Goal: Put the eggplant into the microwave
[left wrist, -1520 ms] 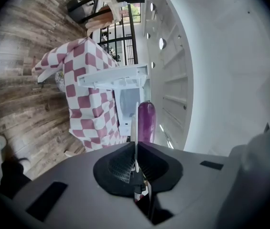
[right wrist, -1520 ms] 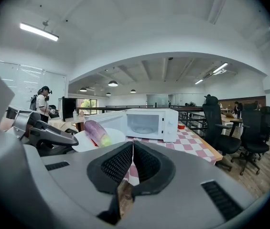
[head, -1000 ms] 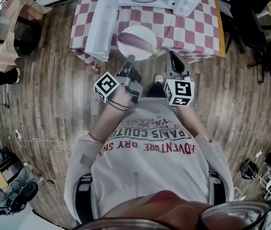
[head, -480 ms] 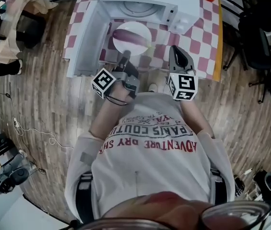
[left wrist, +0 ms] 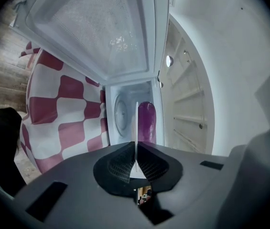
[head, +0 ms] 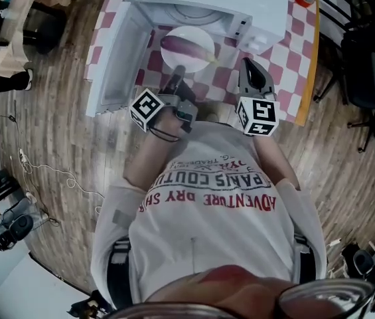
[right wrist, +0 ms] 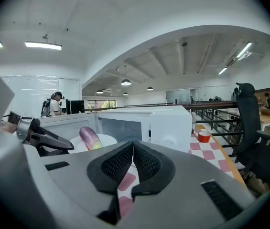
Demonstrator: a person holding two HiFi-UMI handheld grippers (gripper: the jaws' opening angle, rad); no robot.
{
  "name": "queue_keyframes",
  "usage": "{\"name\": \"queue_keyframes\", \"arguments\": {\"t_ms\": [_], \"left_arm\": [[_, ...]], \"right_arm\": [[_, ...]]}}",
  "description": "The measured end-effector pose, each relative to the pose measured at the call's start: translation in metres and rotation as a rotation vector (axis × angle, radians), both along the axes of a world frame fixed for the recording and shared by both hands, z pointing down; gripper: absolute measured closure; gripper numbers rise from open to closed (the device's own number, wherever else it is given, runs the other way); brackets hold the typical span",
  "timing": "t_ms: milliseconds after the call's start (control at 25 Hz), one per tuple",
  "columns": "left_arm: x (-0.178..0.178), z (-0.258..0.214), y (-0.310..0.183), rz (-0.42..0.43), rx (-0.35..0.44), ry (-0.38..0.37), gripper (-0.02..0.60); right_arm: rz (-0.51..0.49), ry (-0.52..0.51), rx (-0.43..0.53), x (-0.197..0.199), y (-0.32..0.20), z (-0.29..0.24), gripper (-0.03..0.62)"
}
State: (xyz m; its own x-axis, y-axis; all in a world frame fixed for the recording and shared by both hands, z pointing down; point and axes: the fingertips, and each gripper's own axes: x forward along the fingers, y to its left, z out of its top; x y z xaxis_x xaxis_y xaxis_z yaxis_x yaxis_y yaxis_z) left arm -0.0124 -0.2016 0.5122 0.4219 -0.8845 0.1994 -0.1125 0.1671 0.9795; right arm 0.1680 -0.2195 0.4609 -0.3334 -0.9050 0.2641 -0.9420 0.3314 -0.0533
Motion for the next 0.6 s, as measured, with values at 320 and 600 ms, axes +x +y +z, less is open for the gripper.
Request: {"name": "queue_keyframes", "arguments": {"t_ms": [320,600], "left_arm": [[-0.008,0.031,-0.045,0.042,-0.043,0.01,0.548],[-0.017,0.061,-0.083,0.039,-0.08,0.009,0.548]], "right_arm": [[0.008,0.006,0.009,-0.019,-0.029,0.013,0.568],[-0.014,0.037,-0.022,-0.033,-0.053,0.03,0.568]]}}
